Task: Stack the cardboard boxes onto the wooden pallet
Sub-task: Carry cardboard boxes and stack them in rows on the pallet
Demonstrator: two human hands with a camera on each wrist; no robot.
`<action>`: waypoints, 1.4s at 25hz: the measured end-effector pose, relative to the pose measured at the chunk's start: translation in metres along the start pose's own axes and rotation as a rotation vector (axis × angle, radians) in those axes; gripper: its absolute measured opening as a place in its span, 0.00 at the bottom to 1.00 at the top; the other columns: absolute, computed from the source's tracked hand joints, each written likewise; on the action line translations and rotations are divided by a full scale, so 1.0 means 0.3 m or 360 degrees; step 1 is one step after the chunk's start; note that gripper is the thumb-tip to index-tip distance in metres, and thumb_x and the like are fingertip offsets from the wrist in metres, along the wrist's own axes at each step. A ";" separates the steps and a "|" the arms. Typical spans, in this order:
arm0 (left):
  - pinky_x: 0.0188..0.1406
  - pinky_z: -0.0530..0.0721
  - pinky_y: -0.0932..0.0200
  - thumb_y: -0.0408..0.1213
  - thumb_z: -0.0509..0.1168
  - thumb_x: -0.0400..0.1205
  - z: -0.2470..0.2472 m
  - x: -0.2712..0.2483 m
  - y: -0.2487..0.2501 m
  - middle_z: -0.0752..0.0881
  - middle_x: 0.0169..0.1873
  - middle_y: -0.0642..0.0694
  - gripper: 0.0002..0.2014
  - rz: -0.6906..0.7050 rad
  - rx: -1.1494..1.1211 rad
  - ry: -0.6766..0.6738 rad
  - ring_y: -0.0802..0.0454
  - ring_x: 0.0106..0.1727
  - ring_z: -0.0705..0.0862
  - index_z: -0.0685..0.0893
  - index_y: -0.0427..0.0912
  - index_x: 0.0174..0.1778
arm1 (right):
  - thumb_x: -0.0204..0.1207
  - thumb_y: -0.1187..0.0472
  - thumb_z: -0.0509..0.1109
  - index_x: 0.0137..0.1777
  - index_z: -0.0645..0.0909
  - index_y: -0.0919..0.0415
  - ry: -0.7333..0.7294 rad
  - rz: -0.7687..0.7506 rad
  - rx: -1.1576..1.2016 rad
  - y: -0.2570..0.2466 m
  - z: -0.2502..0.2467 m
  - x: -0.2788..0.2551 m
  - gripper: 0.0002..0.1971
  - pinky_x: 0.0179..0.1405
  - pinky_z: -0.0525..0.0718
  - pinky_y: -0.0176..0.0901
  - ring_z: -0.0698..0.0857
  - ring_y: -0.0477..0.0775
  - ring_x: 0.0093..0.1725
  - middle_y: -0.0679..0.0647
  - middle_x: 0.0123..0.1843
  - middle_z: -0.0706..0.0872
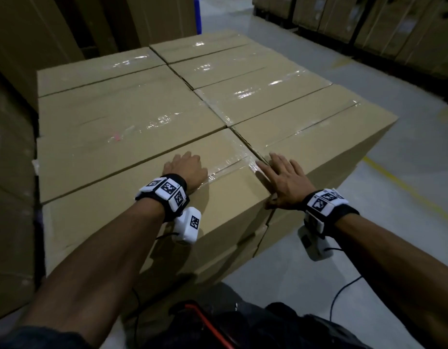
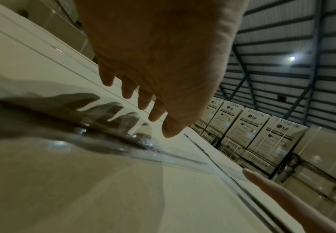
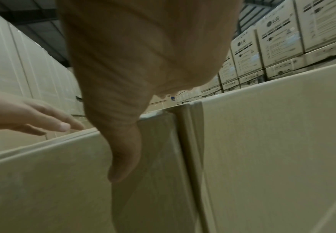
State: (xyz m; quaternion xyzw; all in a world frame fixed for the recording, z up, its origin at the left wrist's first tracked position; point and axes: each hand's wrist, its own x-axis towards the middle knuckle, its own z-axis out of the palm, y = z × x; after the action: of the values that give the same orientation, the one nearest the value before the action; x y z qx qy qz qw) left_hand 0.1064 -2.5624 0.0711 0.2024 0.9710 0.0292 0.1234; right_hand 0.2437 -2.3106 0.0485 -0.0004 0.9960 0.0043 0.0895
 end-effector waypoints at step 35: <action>0.84 0.56 0.41 0.50 0.55 0.88 0.488 -0.919 0.373 0.59 0.86 0.44 0.29 -0.0527 -0.0191 0.0204 0.43 0.86 0.56 0.61 0.46 0.85 | 0.85 0.47 0.63 0.88 0.51 0.55 0.0112 -0.0016 0.0348 0.027 0.249 -0.523 0.37 0.87 0.51 0.60 0.53 0.61 0.88 0.60 0.90 0.51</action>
State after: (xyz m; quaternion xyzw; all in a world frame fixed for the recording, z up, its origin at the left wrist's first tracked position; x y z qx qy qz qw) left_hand 0.4311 -2.5692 0.0041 0.0300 0.9935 0.0790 0.0763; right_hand 0.4113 -2.3020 0.0030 0.0042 0.9930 -0.1048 0.0541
